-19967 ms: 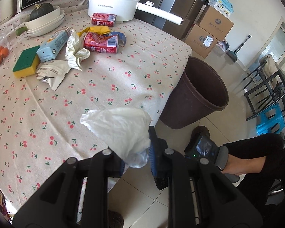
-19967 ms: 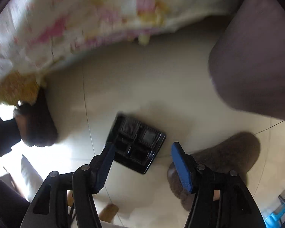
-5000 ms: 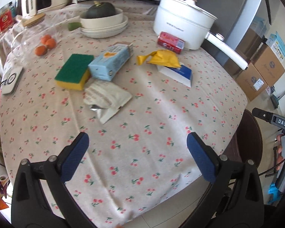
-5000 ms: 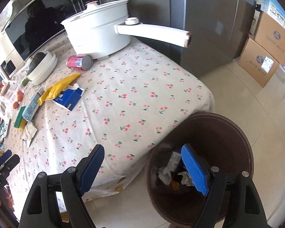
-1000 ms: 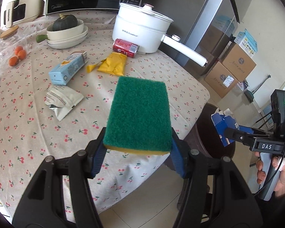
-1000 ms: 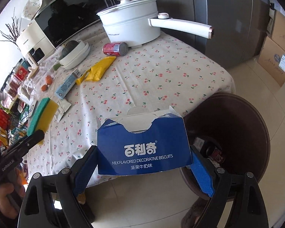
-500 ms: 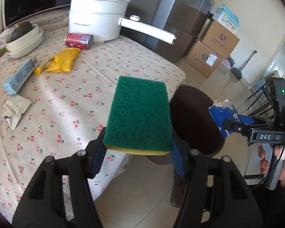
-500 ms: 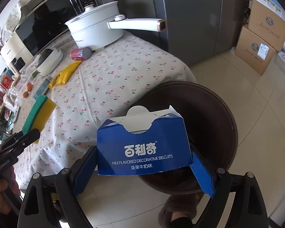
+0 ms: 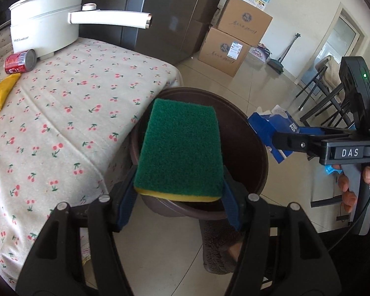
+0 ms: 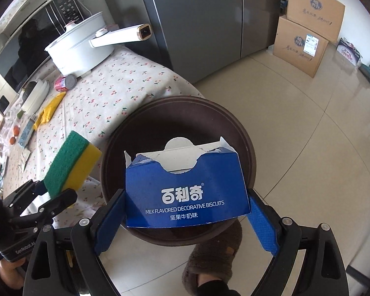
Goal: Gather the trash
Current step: 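Open both grippers over the bin, dropping the sponge and the biscuit box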
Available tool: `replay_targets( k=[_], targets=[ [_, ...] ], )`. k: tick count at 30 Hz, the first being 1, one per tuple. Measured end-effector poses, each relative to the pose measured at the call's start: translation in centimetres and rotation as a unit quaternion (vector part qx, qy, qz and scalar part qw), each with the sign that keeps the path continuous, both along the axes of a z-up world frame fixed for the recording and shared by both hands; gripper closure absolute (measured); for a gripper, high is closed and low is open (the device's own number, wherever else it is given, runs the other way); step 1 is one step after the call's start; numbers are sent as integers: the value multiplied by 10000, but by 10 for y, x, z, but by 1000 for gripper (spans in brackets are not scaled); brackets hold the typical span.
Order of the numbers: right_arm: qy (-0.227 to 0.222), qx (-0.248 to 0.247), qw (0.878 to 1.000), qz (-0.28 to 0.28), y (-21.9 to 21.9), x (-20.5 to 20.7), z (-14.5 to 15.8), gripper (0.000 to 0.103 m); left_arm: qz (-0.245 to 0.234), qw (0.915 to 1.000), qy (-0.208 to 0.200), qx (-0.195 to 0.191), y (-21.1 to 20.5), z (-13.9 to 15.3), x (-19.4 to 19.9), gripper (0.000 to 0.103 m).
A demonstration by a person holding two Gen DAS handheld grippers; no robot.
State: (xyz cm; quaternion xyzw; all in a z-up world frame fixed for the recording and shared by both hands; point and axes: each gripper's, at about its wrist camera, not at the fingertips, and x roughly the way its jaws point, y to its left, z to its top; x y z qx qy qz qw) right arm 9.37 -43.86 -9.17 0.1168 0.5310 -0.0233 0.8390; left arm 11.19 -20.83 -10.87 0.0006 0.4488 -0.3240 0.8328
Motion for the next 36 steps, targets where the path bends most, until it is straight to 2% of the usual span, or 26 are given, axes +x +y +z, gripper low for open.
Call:
replay_targets(
  k=[1,2,3,7,13,20,29,36],
  targets=[
    [9,-7,10000,-15,-1,2,-1,9,33,10000,-3,11,-2,-2,3,28],
    [17,-7,10000,-23,-2,3,-1,9,134,9999,-26,67,0,-3,5,11],
    [23,-6,10000,-23,-3,4,-2,9,242,9996,-42,167,2,-4,6,1],
    [31,-31,10000,28,0,7,-2,9,410,9984,-78,378,13,-1,6,1],
    [-14,-33,10000,87,10,12,1,9,679,9965,100,470,42,3,2,1],
    [-390,-129,9991,80,31,27,14,4,969,9939,100,521,77,12,0,1],
    [-455,-263,9980,338,76,41,25,1,1315,9900,58,512,120,27,-1,1],
    [-481,-329,9961,670,119,51,30,1,1583,9843,-70,781,163,36,-5,1]
  ],
)
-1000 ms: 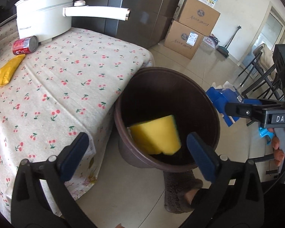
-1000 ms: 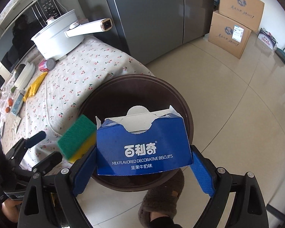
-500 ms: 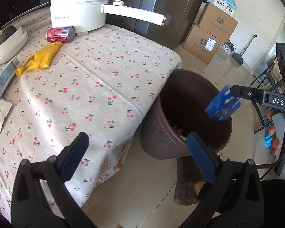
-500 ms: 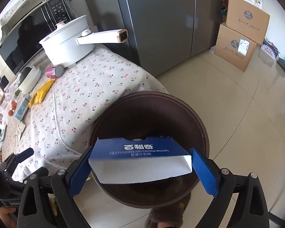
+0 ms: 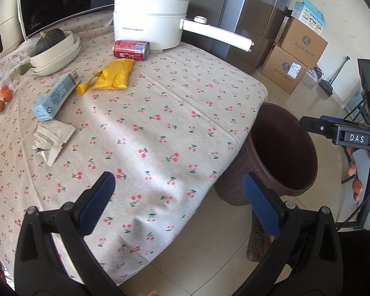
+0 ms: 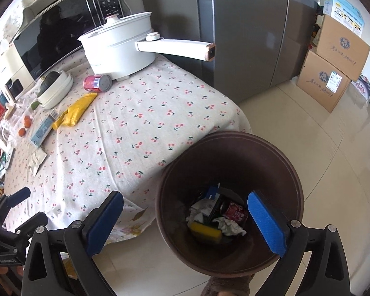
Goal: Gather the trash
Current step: 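Open both grippers over the bin, dropping the sponge and the biscuit box, then move the left gripper to the white wrapper packet while the right gripper moves to the milk carton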
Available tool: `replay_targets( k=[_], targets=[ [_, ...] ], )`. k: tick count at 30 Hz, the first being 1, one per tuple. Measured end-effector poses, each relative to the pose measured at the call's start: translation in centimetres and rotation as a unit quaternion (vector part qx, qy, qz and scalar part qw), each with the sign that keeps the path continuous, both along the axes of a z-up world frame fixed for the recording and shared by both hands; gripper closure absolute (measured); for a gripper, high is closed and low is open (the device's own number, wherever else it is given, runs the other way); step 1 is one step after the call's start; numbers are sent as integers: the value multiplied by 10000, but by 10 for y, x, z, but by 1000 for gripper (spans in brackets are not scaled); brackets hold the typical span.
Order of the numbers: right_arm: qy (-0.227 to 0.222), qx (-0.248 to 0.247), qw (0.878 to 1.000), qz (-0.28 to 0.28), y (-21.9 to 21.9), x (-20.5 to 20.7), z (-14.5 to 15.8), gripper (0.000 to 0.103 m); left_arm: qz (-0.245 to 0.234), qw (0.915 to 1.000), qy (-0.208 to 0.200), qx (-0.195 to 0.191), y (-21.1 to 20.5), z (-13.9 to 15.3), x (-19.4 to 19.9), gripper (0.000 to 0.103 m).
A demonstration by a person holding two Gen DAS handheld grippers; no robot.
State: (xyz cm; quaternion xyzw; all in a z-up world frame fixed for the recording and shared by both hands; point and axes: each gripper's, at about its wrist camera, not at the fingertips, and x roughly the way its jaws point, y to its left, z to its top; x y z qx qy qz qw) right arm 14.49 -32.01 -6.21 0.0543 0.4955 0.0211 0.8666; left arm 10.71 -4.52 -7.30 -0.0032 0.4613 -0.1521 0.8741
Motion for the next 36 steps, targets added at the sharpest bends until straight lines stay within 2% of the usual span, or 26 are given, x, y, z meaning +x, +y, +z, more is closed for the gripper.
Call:
replay_targets(
  k=[6,12,17,20,27,32,36],
  targets=[
    [-5,23,9997,247,39,9,5,1,485,9988,-12,107,56,8,-4,1],
    [-45,91,9984,550,84,18,13,1,1008,9943,334,-99,117,2,1,1],
    [39,31,9973,733,113,31,7,1,1496,9846,800,-426,157,-19,16,1],
    [138,23,9969,777,126,41,-1,1,1906,9766,873,-478,172,-30,29,1],
    [279,3,9966,776,146,65,-17,1,2887,9530,758,-520,176,-49,69,1],
    [365,251,9969,651,146,72,-24,1,3173,9458,581,-372,153,-63,98,1],
    [331,-19,9977,594,139,70,-27,1,3377,9404,403,-13,144,-71,116,1]
  ],
)
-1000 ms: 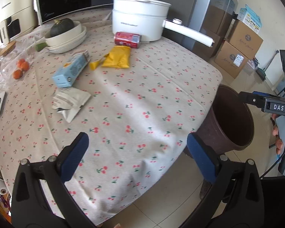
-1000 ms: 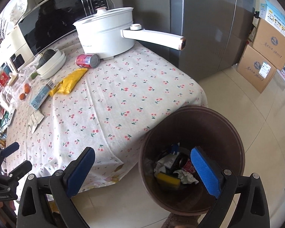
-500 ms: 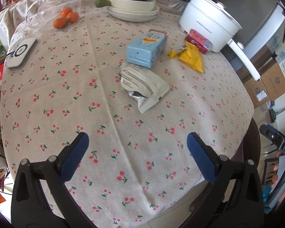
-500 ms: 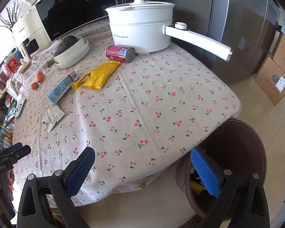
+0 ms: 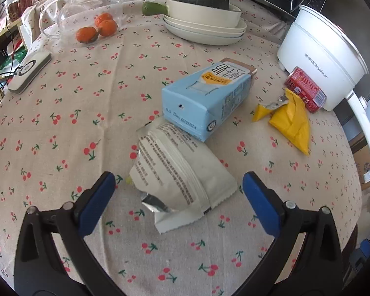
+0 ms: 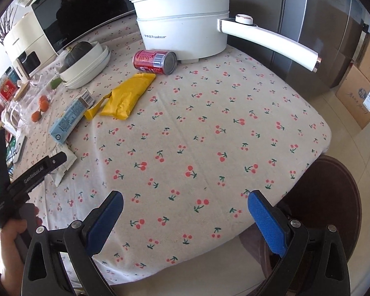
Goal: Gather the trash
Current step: 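Move the left gripper to the white wrapper packet while the right gripper moves to the milk carton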
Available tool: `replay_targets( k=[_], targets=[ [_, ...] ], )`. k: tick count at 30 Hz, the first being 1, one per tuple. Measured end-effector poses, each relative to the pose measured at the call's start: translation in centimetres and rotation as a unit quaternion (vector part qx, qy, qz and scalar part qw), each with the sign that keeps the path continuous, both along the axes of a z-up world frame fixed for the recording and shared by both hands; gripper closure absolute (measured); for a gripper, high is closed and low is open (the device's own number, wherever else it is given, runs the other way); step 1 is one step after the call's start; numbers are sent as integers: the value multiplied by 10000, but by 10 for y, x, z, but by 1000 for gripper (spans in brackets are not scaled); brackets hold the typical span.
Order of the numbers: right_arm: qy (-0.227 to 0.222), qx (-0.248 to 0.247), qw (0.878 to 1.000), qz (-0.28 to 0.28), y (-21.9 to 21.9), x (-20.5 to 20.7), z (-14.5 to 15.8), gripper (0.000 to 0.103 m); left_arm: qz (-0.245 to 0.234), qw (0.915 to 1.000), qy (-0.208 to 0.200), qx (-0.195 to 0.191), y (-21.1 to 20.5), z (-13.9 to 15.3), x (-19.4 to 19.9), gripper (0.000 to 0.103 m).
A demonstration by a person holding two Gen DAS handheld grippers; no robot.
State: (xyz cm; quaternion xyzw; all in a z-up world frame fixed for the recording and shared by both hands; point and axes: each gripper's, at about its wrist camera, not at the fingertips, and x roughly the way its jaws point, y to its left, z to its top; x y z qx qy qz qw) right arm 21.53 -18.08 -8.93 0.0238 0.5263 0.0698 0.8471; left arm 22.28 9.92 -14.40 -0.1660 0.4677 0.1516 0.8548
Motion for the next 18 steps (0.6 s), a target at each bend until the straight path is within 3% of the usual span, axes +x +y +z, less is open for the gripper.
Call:
replay_targets(
  k=[5,10,13,18],
  targets=[
    [28,-155,9999,0,-8,0,-5,1,142,9988,0,461,2,-7,6,2],
    [-3,-278,9995,120,-6,-4,-5,1,-230,9973,19,698,1,-4,-2,27],
    [-73,-347,9992,189,0,-6,-3,1,-553,9978,-5,352,12,1,-10,37],
    [-132,-309,9990,303,15,-8,0,1,-746,9959,-109,-501,43,9,-29,63]
  ],
)
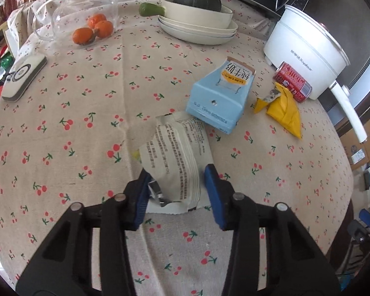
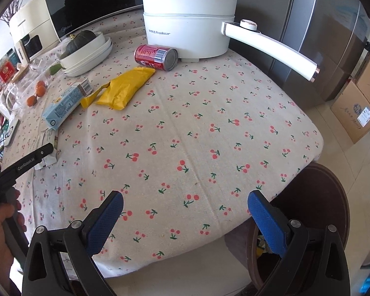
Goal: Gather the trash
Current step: 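Move the left gripper to the white wrapper packet while the right gripper moves to the milk carton, then grasp the white wrapper with the left gripper while the right gripper grasps the blue milk carton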
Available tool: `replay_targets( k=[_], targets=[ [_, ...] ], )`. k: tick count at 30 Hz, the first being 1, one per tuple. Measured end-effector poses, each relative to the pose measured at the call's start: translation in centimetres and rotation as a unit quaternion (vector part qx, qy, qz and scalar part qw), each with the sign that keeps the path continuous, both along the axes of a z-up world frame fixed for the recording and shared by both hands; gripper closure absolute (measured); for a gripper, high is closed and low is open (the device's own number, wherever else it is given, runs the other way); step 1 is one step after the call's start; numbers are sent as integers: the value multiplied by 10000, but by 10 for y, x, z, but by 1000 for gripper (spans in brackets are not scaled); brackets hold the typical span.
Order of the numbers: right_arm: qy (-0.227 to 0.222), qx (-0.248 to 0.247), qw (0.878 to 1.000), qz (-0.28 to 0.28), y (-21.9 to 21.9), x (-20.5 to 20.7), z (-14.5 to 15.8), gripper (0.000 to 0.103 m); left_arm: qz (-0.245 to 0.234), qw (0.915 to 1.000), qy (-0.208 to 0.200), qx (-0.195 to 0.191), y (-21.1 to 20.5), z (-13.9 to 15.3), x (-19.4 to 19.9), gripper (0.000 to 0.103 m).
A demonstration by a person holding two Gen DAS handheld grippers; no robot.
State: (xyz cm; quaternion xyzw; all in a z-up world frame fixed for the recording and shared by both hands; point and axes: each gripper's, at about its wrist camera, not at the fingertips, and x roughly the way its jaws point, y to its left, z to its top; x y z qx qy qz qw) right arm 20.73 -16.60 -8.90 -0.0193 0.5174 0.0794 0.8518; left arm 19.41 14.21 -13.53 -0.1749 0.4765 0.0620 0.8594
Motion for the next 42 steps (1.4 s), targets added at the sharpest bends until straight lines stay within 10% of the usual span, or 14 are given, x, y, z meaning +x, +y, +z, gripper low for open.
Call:
replay_targets(
  k=[23,30,33,42],
  targets=[
    [308,1330,9896,450,185,57,-11,2,-689,9949,-177,708,71,40,-71,65],
    [290,1049,9937,269,225,80,-36,18,-454,9981,-83,401,90,30,-77,65],
    [320,1063,9933,312,224,84,-40,48,-475,9980,-99,394,87,31,-77,65],
    [168,939,9924,772,176,45,-7,51,-614,9974,-336,154,62,49,-80,65]
  ],
)
